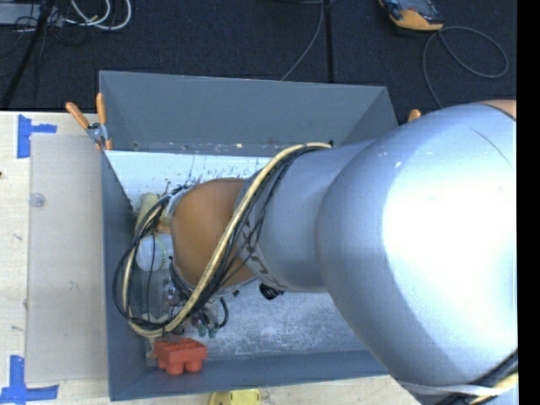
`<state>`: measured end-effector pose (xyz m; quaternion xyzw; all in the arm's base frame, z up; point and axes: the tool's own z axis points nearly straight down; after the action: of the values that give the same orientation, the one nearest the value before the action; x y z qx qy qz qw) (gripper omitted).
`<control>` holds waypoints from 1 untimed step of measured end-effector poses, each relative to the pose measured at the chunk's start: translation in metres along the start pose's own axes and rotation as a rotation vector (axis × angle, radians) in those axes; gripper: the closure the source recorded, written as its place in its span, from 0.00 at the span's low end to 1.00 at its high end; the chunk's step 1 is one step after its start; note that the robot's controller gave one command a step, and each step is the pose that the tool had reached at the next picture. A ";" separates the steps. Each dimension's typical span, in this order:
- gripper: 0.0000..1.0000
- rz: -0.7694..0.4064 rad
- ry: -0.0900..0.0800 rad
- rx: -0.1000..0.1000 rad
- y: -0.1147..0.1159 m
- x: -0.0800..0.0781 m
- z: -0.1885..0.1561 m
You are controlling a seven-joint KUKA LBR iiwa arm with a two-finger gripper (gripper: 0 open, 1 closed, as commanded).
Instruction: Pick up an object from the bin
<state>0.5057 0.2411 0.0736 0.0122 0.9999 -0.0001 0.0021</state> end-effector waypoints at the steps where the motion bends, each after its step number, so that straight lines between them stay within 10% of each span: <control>1: 1.00 0.001 0.000 0.000 0.000 0.000 -0.004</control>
Offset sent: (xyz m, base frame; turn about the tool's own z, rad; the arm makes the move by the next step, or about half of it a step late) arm 0.0001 0.0000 0.0701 0.0000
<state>0.5055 0.2407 0.0774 0.0126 0.9999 -0.0002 0.0022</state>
